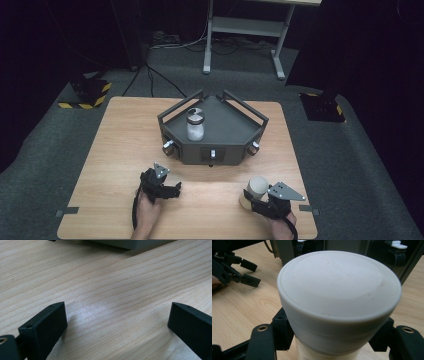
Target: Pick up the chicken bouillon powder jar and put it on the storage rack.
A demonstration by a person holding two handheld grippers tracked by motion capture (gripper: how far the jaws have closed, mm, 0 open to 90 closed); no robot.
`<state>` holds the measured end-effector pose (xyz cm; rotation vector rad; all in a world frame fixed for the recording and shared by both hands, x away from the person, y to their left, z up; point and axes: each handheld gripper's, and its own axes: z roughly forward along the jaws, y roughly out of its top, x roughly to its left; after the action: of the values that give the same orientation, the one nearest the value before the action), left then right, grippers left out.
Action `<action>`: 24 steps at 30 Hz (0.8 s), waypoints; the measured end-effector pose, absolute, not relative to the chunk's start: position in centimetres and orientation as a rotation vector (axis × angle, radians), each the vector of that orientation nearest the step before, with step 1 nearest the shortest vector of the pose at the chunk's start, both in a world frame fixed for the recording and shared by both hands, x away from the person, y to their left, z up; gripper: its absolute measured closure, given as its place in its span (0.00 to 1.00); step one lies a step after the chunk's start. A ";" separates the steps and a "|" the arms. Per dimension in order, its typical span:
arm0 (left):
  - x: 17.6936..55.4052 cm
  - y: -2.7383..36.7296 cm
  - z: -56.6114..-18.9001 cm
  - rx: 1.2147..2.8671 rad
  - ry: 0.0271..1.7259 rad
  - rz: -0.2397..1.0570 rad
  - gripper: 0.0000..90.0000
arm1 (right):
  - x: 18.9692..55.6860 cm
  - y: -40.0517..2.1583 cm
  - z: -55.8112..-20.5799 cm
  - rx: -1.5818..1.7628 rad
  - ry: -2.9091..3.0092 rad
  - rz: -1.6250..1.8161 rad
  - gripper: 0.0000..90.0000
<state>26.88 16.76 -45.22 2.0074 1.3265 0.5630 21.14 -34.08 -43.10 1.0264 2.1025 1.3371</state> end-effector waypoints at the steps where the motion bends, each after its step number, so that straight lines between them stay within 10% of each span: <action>1: 26.9 16.8 -45.2 2.007 1.326 0.563 0.02 | 21.1 -34.1 -43.1 1.024 2.101 1.338 0.39; 24: 26.8 16.7 -45.2 2.002 1.345 0.568 0.01 | 21.5 -34.0 -41.9 1.019 2.102 1.333 0.39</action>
<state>26.81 16.75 -45.18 2.0024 1.3450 0.5677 21.55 -34.00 -41.88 1.0192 2.1023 1.3328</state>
